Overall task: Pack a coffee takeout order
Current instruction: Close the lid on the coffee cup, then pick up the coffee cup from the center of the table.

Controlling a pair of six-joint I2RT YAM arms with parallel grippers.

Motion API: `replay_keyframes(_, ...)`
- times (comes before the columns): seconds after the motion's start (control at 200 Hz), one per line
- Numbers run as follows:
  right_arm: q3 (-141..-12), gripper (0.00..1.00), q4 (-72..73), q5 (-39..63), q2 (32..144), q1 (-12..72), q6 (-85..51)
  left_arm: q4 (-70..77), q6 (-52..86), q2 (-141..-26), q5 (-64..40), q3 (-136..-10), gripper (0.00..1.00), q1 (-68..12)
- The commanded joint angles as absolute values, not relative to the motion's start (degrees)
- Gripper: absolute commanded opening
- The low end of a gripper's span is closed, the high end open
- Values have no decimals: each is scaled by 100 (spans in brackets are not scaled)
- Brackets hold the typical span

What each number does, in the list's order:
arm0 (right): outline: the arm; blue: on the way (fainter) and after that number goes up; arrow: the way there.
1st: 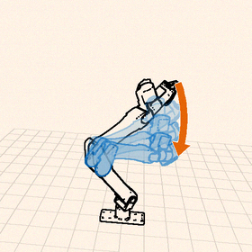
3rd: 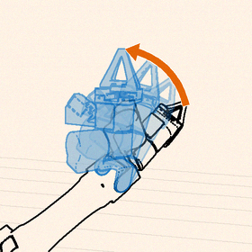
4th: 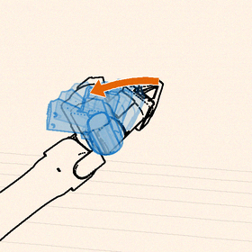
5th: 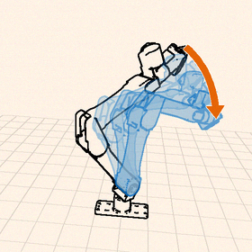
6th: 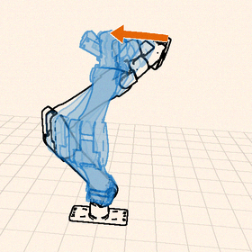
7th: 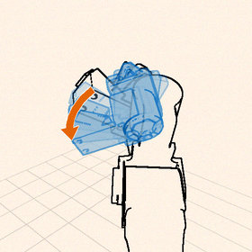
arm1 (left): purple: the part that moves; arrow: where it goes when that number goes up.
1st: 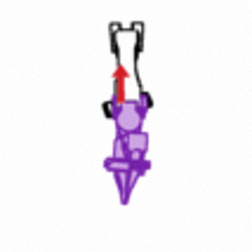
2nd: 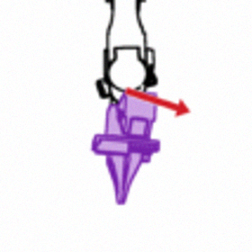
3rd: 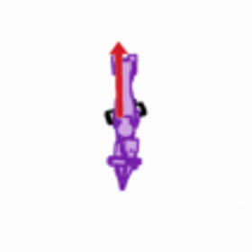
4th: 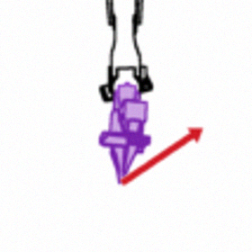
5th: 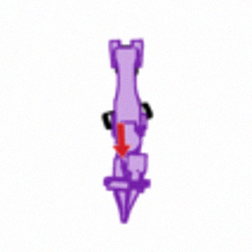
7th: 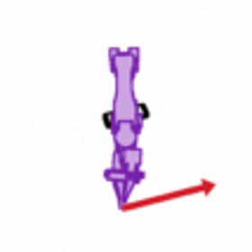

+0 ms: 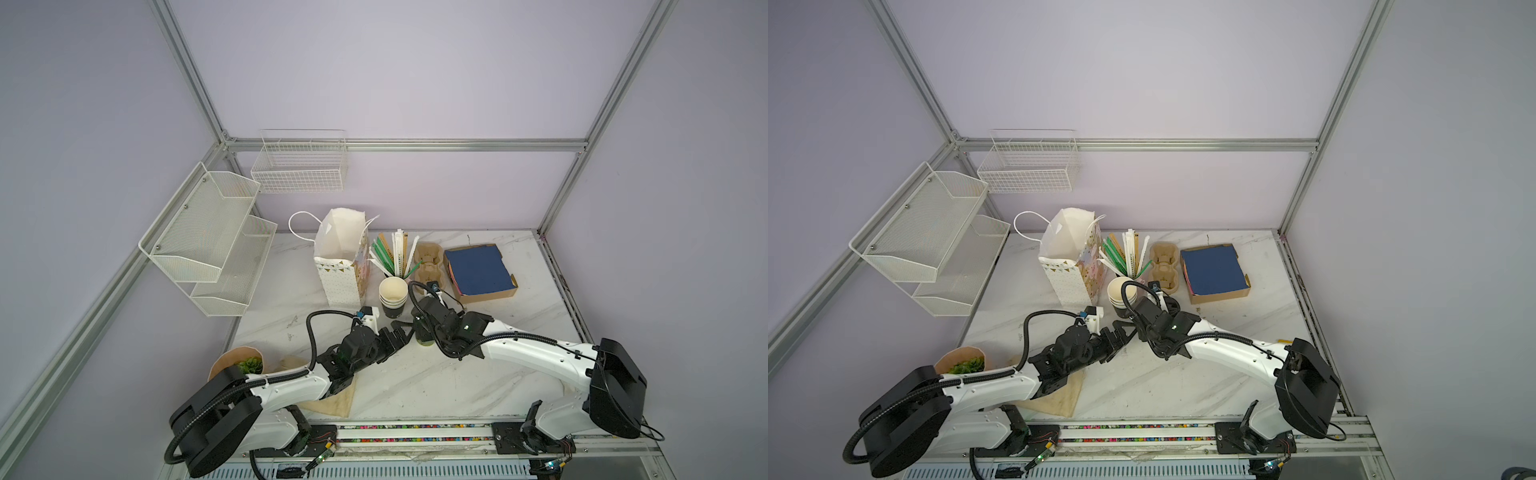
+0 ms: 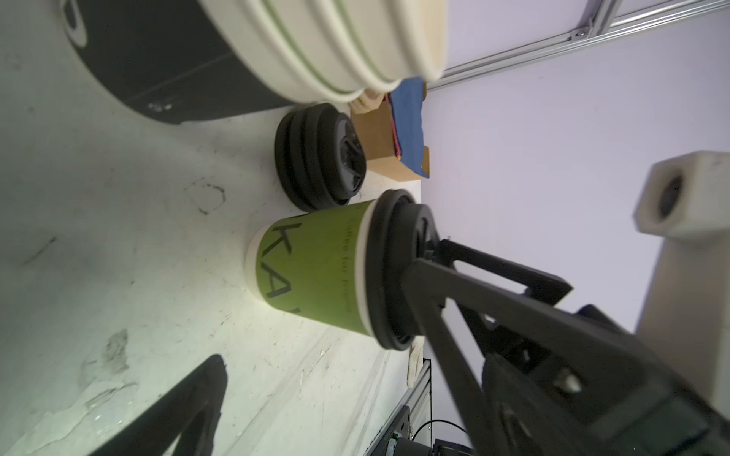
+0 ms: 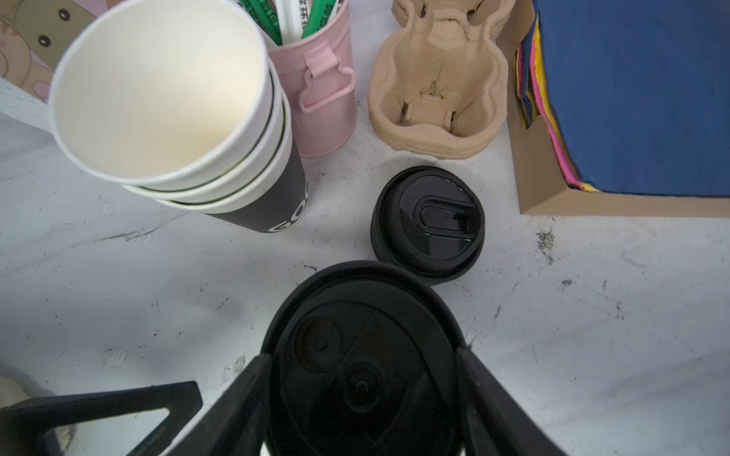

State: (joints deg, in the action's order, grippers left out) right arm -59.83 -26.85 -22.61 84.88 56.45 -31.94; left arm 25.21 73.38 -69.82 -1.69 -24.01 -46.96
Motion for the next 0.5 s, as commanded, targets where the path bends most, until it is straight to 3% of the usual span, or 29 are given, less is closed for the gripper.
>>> replay_keyframes(0.0,-5759,67,-3755,-873,8960,5838,-3601,1873,6704,-6693,53,-3024,100,-4668)
replay_keyframes(0.495,-6291,73,-4001,-1152,8913,5827,-3443,-100,5746,-5638,901,-3602,100,-4348)
